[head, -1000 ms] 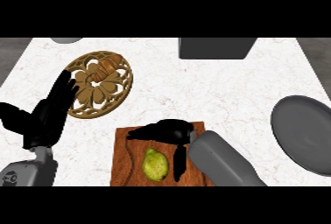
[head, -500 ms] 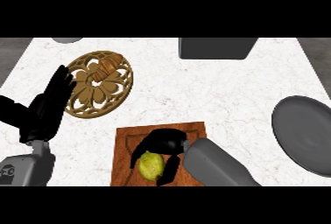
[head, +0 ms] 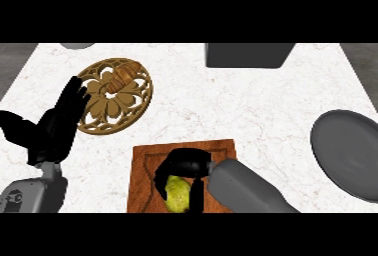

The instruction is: Pick the pear from the cutting board and place it in the pan

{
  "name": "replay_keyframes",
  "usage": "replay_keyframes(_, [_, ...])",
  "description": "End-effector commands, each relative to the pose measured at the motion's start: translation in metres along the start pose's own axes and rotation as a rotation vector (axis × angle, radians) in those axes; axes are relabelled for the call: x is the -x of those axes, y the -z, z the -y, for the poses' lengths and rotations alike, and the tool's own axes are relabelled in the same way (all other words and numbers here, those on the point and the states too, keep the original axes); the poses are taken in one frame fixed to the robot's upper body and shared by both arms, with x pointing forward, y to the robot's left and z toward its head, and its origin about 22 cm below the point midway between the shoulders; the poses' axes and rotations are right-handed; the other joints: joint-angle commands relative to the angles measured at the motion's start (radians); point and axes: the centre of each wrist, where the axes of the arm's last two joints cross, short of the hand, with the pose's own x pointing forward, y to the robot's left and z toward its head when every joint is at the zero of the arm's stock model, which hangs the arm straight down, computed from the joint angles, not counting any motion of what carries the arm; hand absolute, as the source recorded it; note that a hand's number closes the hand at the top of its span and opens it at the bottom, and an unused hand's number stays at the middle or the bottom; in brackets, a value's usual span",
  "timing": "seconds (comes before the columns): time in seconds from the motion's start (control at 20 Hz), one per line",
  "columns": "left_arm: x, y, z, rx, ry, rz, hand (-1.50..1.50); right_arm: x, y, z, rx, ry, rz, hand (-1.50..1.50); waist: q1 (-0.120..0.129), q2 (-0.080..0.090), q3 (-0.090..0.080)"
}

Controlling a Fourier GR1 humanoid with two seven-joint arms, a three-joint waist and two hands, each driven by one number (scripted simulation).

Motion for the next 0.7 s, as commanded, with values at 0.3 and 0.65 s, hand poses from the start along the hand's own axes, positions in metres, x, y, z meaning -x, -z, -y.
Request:
replay_keyframes(0.3, [0.007, -0.007, -0.025, -0.117, 0.009, -0.035, 0.0, 0.054, -0.112, -0.012, 0.143, -0.193, -0.623, 1.5, -0.131, -0.047, -0.009])
replay_keyframes(0.65, [0.021, -0.022, -0.044, -0.177, 0.017, -0.084, 0.0, 0.027, -0.168, 0.044, 0.453, -0.587, -0.737, 1.5, -0.183, -0.079, -0.01])
